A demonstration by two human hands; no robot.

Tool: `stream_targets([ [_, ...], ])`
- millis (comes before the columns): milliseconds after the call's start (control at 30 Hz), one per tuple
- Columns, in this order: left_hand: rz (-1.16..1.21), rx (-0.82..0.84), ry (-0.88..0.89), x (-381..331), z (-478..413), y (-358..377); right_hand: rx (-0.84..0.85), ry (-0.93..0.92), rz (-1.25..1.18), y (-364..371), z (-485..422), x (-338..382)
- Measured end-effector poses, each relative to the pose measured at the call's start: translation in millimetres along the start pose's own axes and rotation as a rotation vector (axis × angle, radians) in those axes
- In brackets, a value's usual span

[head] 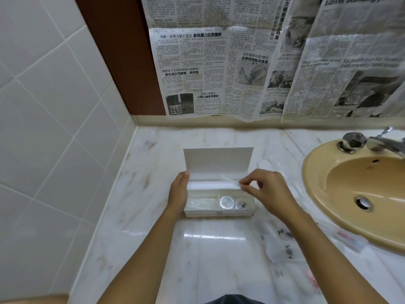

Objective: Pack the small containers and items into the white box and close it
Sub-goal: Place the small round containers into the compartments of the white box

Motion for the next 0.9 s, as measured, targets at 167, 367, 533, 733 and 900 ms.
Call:
stream_targets([
  [167,-0.01,-0.006,0.017,0.1,-1.2,-0.3,0.16,-0.141,0.227,53.3,-9.7,34.6],
  [367,-0.01,-0.012,0.016,3.4,-3.8,-1.0,0.195,-0.249,0.504,107.7,-17.8,45.9],
  [533,-0.012,-0.012,0.021,0.7,-2.5,-0.9,0.288,-0.202,0.442,108.9,-14.5,40.7],
  [733,0.002,-0.018,-0.016,-0.5,0.1,-1.2,0.039,0.018,0.081,48.2,-7.9,12.7],
  [900,0.006,-0.02,-0.023,-0.5,1.0,-0.6,-0.235,0.305,0.186,0.8,3.2,-42.7],
])
Point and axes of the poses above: each hand's wrist, its own z-axis away from the middle knuckle, its own y-axis out of the palm, x = y × z, the point moved 6 cm from there along -z, towards the middle knuckle, and after that the axes turned 4 degrees about -z, right-handed, at the moved point
